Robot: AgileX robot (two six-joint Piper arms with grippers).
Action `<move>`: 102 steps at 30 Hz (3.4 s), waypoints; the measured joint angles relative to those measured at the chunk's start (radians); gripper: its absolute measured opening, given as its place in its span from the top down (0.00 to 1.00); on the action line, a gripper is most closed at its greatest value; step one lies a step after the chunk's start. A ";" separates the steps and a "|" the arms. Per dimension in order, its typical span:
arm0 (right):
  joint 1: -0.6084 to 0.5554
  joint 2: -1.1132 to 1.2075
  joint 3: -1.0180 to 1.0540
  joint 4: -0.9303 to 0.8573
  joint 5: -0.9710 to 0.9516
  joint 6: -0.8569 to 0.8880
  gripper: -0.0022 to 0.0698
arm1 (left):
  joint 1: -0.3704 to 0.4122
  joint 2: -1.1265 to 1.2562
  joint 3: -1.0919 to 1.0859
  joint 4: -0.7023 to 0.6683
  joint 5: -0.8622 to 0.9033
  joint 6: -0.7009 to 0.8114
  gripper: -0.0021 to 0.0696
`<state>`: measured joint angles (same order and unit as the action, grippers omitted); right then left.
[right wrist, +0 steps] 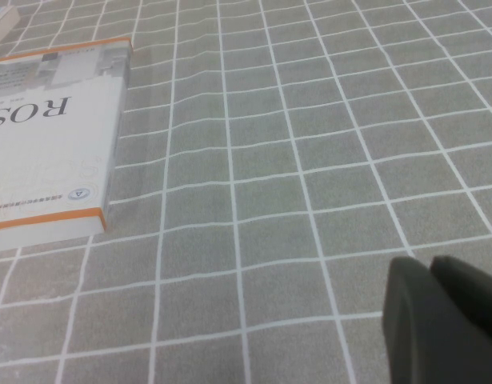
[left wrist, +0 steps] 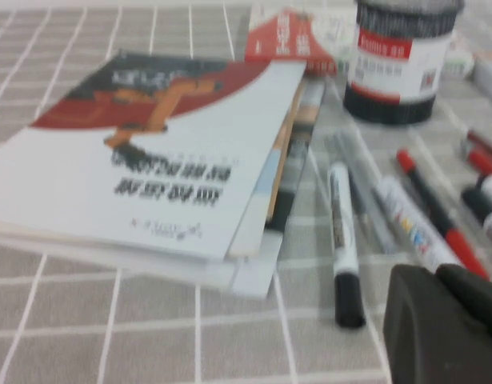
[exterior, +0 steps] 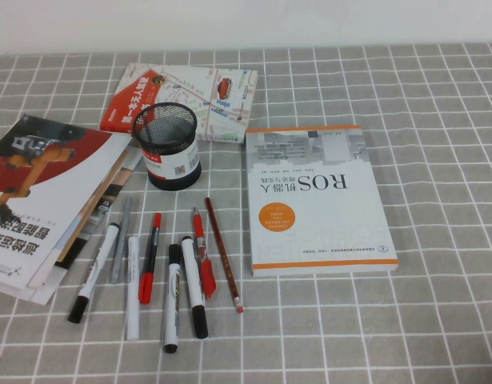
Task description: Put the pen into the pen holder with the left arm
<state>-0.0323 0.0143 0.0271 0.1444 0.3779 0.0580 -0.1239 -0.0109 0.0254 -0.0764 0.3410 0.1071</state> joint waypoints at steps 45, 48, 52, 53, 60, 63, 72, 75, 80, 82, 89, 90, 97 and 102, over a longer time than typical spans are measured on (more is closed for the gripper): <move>0.000 0.000 0.000 0.000 0.000 0.000 0.99 | 0.000 0.218 -0.392 -0.263 0.326 -0.256 0.97; 0.000 0.000 0.000 0.000 0.000 0.000 0.99 | 0.000 0.346 -0.491 -0.263 0.427 -0.188 0.97; 0.000 0.000 0.000 0.000 0.000 0.000 0.99 | 0.000 0.543 -0.612 -0.261 0.546 -0.087 0.97; 0.000 0.000 0.000 0.000 0.000 0.000 0.99 | 0.000 0.597 -0.642 -0.261 0.569 -0.062 0.97; 0.000 0.000 0.000 0.000 0.000 0.000 0.99 | 0.000 0.938 -0.793 -0.255 0.633 0.057 0.97; 0.000 0.000 0.000 0.000 0.000 0.000 0.99 | -0.011 1.063 -0.837 -0.242 0.637 0.080 0.97; 0.000 0.000 0.000 0.000 0.000 0.000 0.99 | -0.144 1.311 -0.934 -0.152 0.571 0.072 0.97; 0.000 0.000 0.000 0.000 0.000 0.000 0.99 | -0.158 1.377 -0.967 -0.079 0.582 0.057 0.97; 0.000 0.000 0.000 0.000 0.000 0.000 0.99 | -0.160 1.464 -1.023 0.041 0.598 0.045 0.97; 0.000 0.000 0.000 0.000 0.000 0.000 0.99 | -0.160 1.493 -1.040 0.061 0.600 0.045 0.95; 0.000 0.000 0.000 0.000 0.000 0.000 0.99 | -0.160 1.615 -1.099 0.087 0.578 0.045 0.67; 0.000 0.000 0.000 0.000 0.000 0.000 0.99 | -0.158 1.629 -1.103 0.087 0.573 0.043 0.63; 0.000 0.000 0.000 0.000 0.000 0.000 0.99 | -0.128 1.728 -1.109 0.097 0.525 0.039 0.57; 0.000 0.000 0.000 0.000 0.000 0.000 0.99 | -0.126 1.751 -1.109 0.108 0.450 0.039 0.56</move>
<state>-0.0323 0.0143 0.0271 0.1444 0.3779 0.0580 -0.2497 1.7400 -1.0836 0.0312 0.7912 0.1464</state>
